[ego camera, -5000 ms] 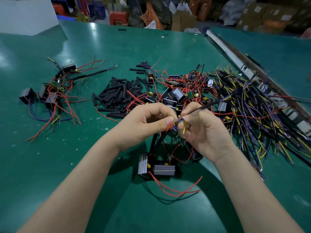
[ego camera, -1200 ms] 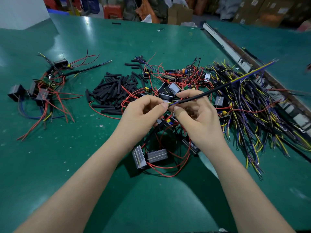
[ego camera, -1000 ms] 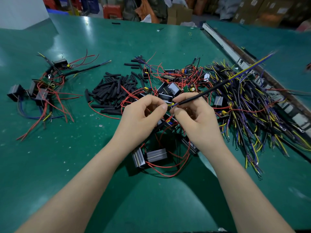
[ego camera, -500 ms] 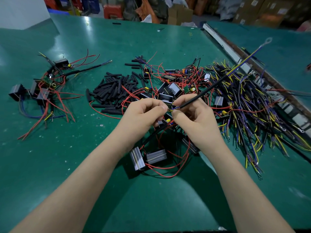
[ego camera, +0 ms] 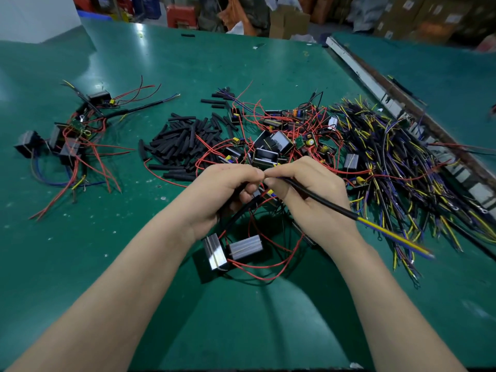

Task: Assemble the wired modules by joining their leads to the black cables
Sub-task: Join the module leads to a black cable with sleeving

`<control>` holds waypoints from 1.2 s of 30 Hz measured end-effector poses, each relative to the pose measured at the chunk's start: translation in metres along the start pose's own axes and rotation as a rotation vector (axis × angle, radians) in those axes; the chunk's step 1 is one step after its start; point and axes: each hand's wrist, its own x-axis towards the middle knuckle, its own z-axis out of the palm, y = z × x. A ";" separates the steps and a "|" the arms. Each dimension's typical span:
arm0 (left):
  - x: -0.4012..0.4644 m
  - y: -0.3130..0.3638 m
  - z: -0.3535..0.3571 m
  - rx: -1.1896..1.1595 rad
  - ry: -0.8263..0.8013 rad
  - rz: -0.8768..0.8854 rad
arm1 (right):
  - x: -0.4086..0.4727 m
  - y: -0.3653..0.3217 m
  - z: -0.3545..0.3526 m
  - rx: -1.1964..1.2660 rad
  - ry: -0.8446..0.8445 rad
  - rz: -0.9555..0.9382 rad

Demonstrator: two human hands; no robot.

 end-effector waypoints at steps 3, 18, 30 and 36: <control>0.002 -0.002 -0.001 0.026 0.005 -0.022 | -0.002 0.002 0.003 -0.057 0.017 -0.018; -0.005 -0.003 -0.010 1.096 0.174 0.999 | 0.002 -0.008 0.000 0.264 -0.094 0.431; -0.001 -0.002 -0.005 0.391 0.163 0.546 | 0.004 -0.006 -0.009 0.335 -0.084 0.502; -0.002 0.002 -0.009 0.320 0.004 0.307 | 0.004 -0.006 -0.011 0.299 -0.081 0.360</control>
